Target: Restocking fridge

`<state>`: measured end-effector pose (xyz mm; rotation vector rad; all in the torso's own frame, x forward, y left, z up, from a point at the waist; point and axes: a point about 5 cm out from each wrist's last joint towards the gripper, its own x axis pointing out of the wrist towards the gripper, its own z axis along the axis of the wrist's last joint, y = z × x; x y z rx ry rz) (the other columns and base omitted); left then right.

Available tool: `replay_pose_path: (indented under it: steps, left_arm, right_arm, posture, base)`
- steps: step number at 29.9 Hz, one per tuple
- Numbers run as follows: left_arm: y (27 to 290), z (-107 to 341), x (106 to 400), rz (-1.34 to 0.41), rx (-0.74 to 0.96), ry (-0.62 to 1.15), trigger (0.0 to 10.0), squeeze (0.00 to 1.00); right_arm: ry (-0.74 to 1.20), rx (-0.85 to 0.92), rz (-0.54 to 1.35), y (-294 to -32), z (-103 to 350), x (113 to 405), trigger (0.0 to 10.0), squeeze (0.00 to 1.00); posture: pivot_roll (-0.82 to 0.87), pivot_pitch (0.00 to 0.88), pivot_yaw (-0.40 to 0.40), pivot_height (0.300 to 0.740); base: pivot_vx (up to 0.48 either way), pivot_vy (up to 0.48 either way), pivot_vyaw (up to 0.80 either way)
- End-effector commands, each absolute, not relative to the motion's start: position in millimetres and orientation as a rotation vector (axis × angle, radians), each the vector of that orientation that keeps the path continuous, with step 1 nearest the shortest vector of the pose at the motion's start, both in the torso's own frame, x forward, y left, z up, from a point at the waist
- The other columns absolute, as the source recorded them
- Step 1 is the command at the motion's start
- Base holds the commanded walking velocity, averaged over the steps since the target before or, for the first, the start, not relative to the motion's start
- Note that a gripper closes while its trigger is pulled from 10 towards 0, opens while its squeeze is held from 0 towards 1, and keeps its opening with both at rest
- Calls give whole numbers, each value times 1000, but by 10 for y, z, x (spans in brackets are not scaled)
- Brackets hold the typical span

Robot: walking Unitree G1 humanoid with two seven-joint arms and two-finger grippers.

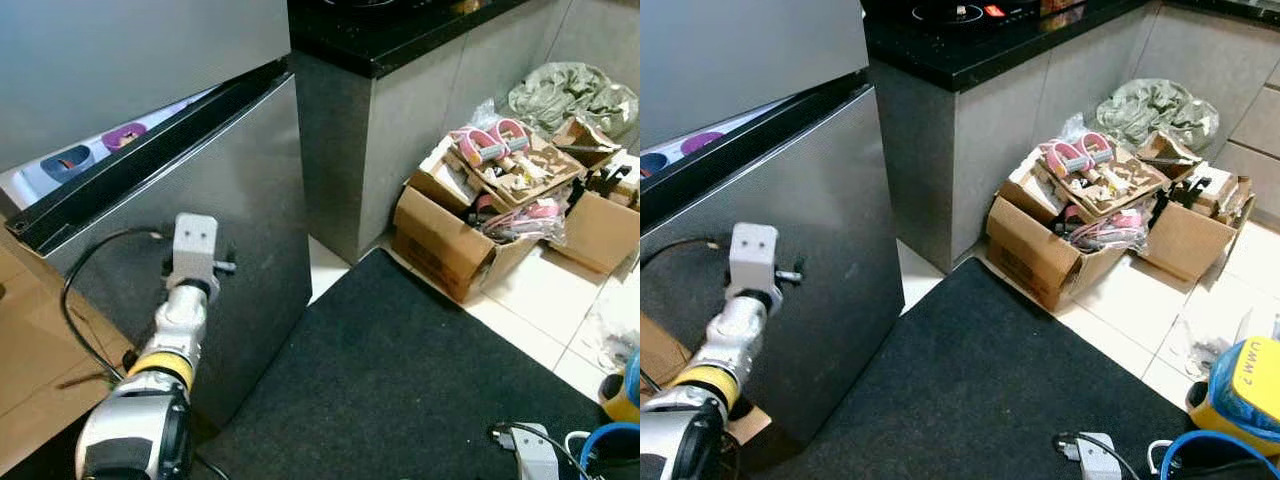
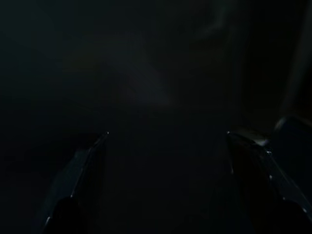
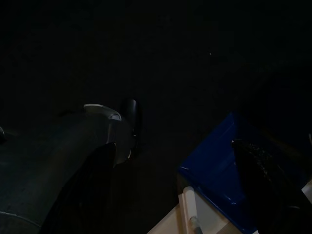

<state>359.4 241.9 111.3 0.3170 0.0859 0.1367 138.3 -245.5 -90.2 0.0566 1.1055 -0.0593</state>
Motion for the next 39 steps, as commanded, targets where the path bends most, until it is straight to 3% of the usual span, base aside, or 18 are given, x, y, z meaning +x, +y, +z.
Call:
replay_pose_path:
  steps: [1,10,13,15,22,24,27,30,32,34,35,36,37,39]
  left_arm:
    - [2614,1221,3593,212,376,74,10000,0]
    - [3131,1656,3571,445,602,19,10000,0]
    - [3552,1794,3404,620,680,73,10000,0]
    - [3621,1835,3373,650,681,73,10000,0]
    - [3540,1657,3349,602,666,84,10000,0]
    - [3395,1411,3336,502,676,139,10000,0]
    - [3063,652,3089,279,603,358,10000,0]
    - [2990,473,2993,239,562,418,10000,0]
    - [2904,212,2818,195,512,519,10000,0]
    - [2740,-366,2249,115,456,786,10000,0]
    - [2740,-366,2249,115,456,786,10000,0]
    - [2681,-654,1818,106,412,955,10000,0]
    - [2681,-654,1818,106,412,955,10000,0]
    - [2501,-1005,1060,88,318,1195,10000,0]
  right_arm:
    - [1117,54,-65,-2474,-922,1307,10000,0]
    - [1121,62,-84,-2524,-936,1210,10000,0]
    - [1107,64,-87,-2541,-921,1238,10000,0]
    - [1095,67,-91,-2548,-908,1270,10000,0]
    - [1071,67,-91,-2541,-879,1362,10000,0]
    - [1071,67,-86,-2524,-880,1376,10000,0]
    - [1089,56,-64,-2484,-900,1354,10000,0]
    - [1092,53,-60,-2476,-904,1350,10000,0]
    - [1096,47,-56,-2469,-909,1344,10000,0]
    - [1089,38,-32,-2446,-910,1352,10000,0]
    - [1089,38,-32,-2446,-910,1352,10000,0]
    - [1083,47,-19,-2424,-911,1358,10000,0]
    - [1083,47,-19,-2424,-911,1358,10000,0]
    - [1084,57,-15,-2405,-921,1341,10000,0]
  posture:
    - [-85,154,37,740]
    - [-106,181,40,740]
    - [-112,183,43,740]
    - [-114,182,49,740]
    - [-100,163,47,740]
    - [-95,155,43,740]
    - [-90,141,40,740]
    - [-89,138,39,740]
    - [-85,131,35,740]
    - [-77,116,34,740]
    - [-77,116,34,740]
    - [-78,112,34,740]
    - [-78,112,34,740]
    - [-93,100,42,740]
  base:
    - [0,0,0]
    - [0,0,0]
    - [0,0,0]
    - [0,0,0]
    - [0,0,0]
    - [0,0,0]
    - [0,0,0]
    - [0,0,0]
    - [0,0,0]
    - [0,0,372]
    - [0,0,744]
    - [0,0,744]
    - [0,0,744]
    - [0,0,744]
